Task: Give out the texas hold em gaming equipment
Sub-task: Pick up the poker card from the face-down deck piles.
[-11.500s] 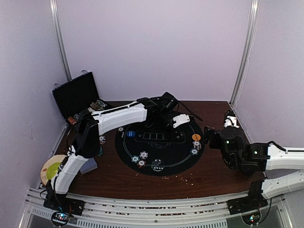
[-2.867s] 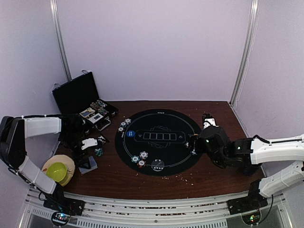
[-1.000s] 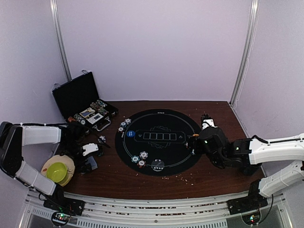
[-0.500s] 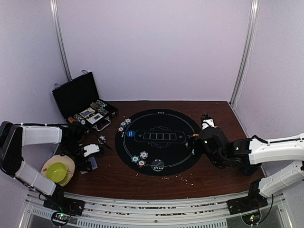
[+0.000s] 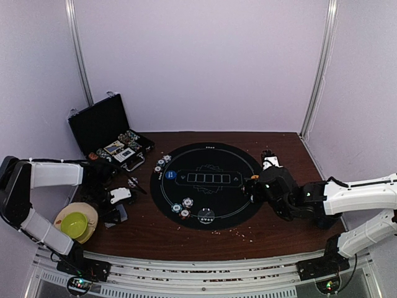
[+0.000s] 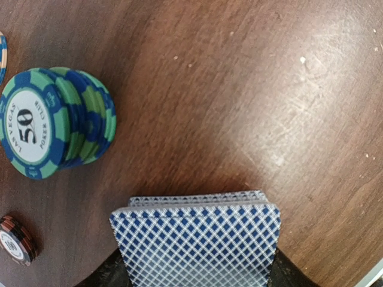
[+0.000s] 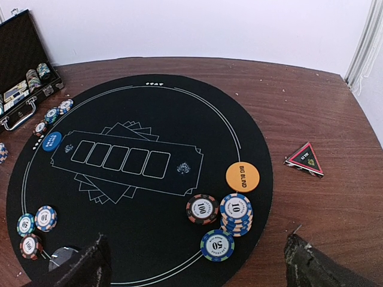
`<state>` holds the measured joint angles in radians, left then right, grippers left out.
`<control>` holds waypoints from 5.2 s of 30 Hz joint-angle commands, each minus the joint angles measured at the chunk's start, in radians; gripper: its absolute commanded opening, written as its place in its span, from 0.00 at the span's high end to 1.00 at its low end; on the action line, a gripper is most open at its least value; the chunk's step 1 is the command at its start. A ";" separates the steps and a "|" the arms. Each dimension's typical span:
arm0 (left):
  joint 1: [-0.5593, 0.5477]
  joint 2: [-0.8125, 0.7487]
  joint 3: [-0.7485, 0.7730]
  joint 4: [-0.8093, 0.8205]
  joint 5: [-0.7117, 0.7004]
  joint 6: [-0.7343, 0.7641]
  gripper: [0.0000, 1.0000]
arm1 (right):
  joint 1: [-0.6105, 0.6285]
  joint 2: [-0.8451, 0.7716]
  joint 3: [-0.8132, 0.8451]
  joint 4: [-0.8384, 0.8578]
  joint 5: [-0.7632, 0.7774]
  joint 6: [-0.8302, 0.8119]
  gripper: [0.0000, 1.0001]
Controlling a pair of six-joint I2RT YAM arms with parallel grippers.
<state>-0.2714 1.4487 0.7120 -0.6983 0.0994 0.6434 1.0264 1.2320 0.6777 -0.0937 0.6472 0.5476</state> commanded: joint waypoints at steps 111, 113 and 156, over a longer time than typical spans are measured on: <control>0.105 0.059 0.011 -0.094 0.092 0.131 0.71 | 0.014 0.011 0.016 0.001 0.011 -0.012 0.00; 0.105 0.055 0.017 -0.097 0.084 0.131 0.72 | 0.014 0.006 0.010 0.008 0.008 -0.016 0.00; 0.106 -0.048 0.057 -0.085 0.049 0.113 0.70 | 0.015 0.004 0.011 0.005 0.009 -0.018 0.00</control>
<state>-0.1642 1.4200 0.7555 -0.7837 0.1490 0.7639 1.0367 1.2530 0.6785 -0.0933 0.6476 0.5438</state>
